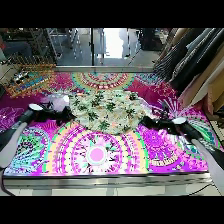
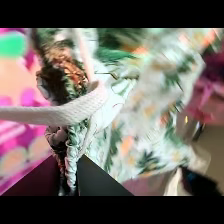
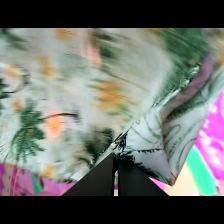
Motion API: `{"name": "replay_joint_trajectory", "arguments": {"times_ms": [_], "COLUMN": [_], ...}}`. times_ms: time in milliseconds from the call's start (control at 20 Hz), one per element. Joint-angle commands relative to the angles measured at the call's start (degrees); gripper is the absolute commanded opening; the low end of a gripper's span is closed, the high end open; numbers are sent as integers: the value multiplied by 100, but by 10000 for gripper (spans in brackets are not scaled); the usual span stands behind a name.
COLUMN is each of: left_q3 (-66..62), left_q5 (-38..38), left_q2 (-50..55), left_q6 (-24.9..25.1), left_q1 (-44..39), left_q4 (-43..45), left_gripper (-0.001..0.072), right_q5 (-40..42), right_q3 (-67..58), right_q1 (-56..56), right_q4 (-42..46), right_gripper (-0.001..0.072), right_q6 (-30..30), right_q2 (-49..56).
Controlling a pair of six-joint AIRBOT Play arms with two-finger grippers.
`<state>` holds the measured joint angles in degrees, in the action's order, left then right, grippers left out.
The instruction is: Fold the clothes and pants, and hang the long-sleeved shirts on hangers.
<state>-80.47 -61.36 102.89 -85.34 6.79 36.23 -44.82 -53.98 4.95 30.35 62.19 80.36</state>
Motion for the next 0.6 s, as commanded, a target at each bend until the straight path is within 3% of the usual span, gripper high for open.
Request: {"name": "replay_joint_trajectory", "arguments": {"times_ms": [0, 200, 350, 450, 550], "left_q3": [-673, -2306, -3027, -3320, -3366], "left_q5": [-1784, -3770, -3851, -3845, -3696], "left_q2": [-710, -1722, -2660, -3250, -3829], "left_q6": [590, 437, 439, 514, 723], "left_q1": [389, 697, 975, 1255, 1554], "left_q4": [-35, -415, -1860, -3060, -3545], "left_gripper": [12, 13, 13, 13, 13], "right_q5": [-356, -387, -313, -225, -210], "right_q3": [-662, -1987, -3088, -3738, -4323], "right_q1": [-31, -31, -31, -31, -31], "right_q4": [1023, 2151, 2339, 2400, 2463], "right_gripper": [5, 5, 5, 5, 5], "right_q6": [-321, -81, -81, -81, -83], "right_q2": [-1484, -3871, -5025, -5311, -5272]}}
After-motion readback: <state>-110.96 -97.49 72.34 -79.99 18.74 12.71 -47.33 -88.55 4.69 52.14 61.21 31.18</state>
